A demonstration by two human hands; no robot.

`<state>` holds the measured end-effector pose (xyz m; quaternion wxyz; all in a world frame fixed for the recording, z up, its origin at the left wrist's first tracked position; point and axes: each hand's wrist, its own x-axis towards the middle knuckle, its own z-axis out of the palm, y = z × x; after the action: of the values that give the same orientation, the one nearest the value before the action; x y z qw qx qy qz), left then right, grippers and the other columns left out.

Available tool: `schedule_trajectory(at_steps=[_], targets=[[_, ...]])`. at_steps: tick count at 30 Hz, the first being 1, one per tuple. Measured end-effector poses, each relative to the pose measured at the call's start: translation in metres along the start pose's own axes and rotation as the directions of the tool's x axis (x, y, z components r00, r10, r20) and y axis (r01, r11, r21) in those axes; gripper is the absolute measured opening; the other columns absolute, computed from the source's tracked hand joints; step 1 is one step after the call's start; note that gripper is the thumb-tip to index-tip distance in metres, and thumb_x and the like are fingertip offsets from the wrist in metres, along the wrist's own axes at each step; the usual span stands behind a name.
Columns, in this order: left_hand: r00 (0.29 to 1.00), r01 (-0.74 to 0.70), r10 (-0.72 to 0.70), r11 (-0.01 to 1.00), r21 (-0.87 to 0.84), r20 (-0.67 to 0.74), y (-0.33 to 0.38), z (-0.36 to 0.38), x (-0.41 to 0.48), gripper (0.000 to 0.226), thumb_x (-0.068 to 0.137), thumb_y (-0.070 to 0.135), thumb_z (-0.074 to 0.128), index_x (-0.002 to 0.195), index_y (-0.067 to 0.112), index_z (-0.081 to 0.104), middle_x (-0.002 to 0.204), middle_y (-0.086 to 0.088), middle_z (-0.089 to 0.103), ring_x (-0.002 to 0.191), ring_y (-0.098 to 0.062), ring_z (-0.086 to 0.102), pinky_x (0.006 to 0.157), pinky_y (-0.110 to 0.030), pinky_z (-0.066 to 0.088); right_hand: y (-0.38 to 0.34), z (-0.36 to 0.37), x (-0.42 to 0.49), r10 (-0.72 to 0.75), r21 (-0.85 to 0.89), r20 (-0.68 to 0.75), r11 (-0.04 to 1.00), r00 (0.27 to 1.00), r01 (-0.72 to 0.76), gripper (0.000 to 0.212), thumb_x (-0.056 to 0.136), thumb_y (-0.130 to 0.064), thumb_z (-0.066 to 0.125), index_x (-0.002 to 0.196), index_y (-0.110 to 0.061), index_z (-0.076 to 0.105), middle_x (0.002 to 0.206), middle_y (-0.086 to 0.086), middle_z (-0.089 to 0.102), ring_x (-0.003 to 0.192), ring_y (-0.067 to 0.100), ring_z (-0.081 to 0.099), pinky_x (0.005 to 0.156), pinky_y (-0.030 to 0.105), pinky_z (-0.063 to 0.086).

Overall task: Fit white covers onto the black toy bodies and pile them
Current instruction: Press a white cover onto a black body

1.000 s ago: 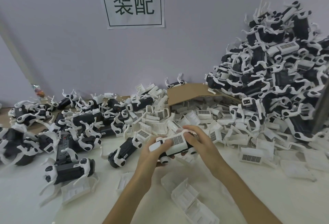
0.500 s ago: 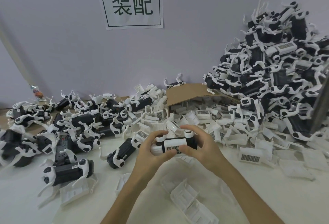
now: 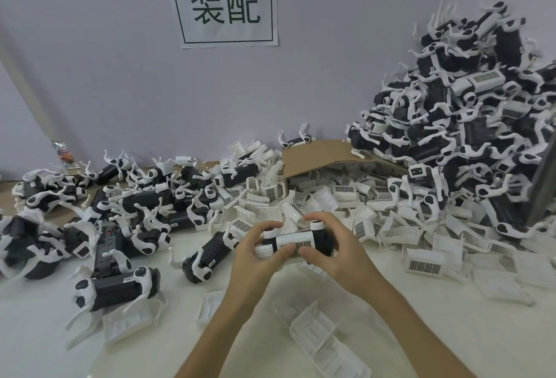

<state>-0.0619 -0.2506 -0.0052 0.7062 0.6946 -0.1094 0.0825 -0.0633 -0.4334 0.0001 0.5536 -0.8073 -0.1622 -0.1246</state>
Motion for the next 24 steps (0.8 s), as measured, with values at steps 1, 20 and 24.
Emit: schedule_trajectory(at_steps=[1,20,24], targets=[[1.000,0.009,-0.009,1.000,-0.019,-0.008,0.0007,-0.0007,-0.0002,0.035,0.073,0.029,0.085,0.105,0.032,0.071,0.109,-0.004,0.068,0.095,-0.014,0.066,0.065,-0.019,0.053,-0.0008,0.0018,-0.0004,0.001,-0.001,-0.002,1.000,1.000,-0.001,0.045,0.085,-0.028,0.079,0.123,-0.036,0.056,0.087,-0.007,0.065,0.081,0.007,0.065,0.073,0.019,0.050],[0.973,0.173,-0.200,0.963,-0.206,-0.118,-0.0008,-0.0056,0.0063,0.038,0.077,0.033,0.081,0.106,0.014,0.067,0.073,-0.011,0.072,0.054,-0.022,0.064,0.043,-0.023,0.044,0.0063,0.0005,0.0014,-0.085,-0.184,0.077,0.978,0.993,0.098,0.075,0.070,-0.051,0.080,0.135,-0.061,0.045,0.138,-0.032,0.047,0.129,-0.011,0.042,0.096,0.008,0.038],[0.969,0.181,-0.214,0.955,-0.235,-0.126,-0.0031,-0.0070,0.0077,0.025,0.091,0.040,0.066,0.100,0.017,0.066,0.070,-0.012,0.070,0.052,-0.023,0.063,0.055,-0.030,0.046,0.0060,0.0019,0.0012,-0.019,-0.202,0.054,0.979,0.998,0.029,0.063,0.065,-0.072,0.074,0.123,-0.069,0.048,0.132,-0.037,0.050,0.116,-0.011,0.050,0.085,0.008,0.043]])
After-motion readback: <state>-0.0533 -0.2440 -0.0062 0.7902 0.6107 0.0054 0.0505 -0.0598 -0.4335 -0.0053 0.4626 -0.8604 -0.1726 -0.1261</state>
